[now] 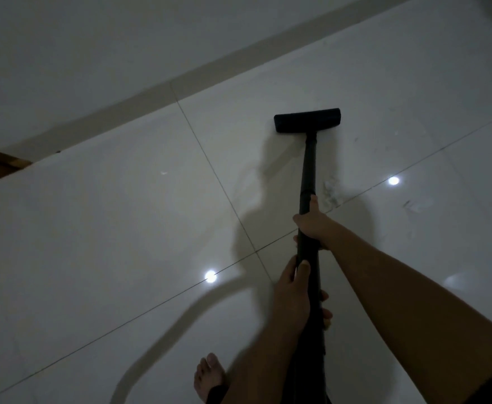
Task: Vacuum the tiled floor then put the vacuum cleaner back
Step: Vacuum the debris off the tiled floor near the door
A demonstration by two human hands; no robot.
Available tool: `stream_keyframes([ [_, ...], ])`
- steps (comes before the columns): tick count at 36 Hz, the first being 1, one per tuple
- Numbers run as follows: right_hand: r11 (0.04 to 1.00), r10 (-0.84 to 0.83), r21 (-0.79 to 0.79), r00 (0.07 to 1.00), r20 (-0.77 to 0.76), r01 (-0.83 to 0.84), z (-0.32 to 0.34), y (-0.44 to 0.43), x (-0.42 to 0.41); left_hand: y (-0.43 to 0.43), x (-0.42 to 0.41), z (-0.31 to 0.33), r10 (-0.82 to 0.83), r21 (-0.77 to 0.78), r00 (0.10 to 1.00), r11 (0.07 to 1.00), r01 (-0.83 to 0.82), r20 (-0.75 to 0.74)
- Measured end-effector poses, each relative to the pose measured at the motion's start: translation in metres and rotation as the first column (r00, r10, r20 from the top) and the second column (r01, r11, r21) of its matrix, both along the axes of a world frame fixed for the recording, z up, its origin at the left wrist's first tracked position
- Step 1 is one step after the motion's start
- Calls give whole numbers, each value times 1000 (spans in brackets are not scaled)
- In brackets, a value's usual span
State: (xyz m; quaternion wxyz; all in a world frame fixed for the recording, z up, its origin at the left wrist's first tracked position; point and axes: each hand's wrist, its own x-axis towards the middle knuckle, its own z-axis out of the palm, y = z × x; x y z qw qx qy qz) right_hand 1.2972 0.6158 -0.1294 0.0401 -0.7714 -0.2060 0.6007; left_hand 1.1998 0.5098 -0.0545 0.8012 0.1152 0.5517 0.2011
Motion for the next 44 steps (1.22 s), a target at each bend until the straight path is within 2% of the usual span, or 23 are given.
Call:
stream_keyframes([
  [9, 988, 157, -6, 985, 70, -157, 2, 79, 27, 70, 31, -1, 91, -35, 995, 995, -90, 32],
  [17, 982, 186, 26, 982, 39, -188, -7, 126, 15, 116, 24, -8, 118, -8, 992, 993, -118, -32],
  [24, 980, 196, 20, 980, 39, -197, -10, 165, 11, 152, 27, -20, 153, -22, 988, 988, -154, -26],
  [28, 957, 285, 35, 956, 65, -288, -11, 175, 10, 161, 28, -23, 148, -13, 989, 989, -148, -29],
  [34, 987, 159, 19, 986, 42, -160, -4, 157, 3, 143, 19, -19, 117, 3, 992, 993, -117, -37],
  [44, 1000, 7, 1, 1000, -17, -7, 12, 59, -35, 63, -31, 17, -17, 64, 994, 998, 24, -105],
])
